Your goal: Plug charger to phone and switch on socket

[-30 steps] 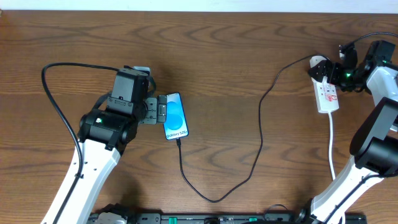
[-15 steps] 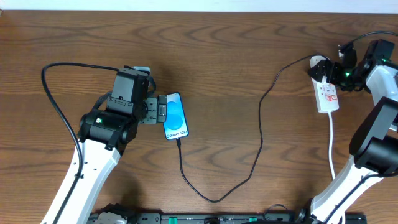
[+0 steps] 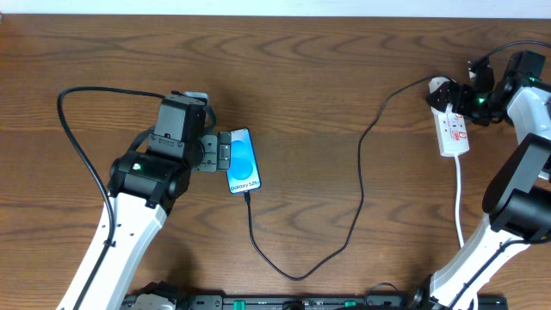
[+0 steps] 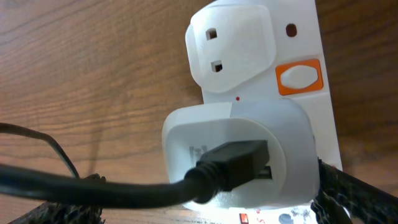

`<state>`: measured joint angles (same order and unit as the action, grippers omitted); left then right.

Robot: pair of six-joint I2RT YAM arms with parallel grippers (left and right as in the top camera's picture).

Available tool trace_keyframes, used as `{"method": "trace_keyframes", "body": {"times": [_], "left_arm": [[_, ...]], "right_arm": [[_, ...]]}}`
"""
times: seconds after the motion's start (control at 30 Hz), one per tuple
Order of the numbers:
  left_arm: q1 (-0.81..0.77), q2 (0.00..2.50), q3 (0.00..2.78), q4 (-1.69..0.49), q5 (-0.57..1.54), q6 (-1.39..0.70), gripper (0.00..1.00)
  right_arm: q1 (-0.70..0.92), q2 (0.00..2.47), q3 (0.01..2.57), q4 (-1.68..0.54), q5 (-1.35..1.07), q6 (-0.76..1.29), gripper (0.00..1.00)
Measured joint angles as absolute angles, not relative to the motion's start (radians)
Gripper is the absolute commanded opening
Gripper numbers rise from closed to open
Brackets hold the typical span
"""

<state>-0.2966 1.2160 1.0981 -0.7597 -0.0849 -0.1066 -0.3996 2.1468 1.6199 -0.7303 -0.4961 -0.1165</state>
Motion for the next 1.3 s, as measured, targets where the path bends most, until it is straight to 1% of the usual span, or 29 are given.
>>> {"method": "trace_keyframes", "body": {"times": [0.97,1.3], "left_arm": [[-0.297,1.216,1.098,-0.76,-0.085,-0.107,0.98],[-0.297,1.216,1.098,-0.76,-0.085,-0.107,0.98]], "right_arm": [[-0.4,2.147,1.627,-0.741,-0.496,-0.058,0.99],[-0.4,2.147,1.629,-0.789,-0.527,-0.046,0.99]]}}
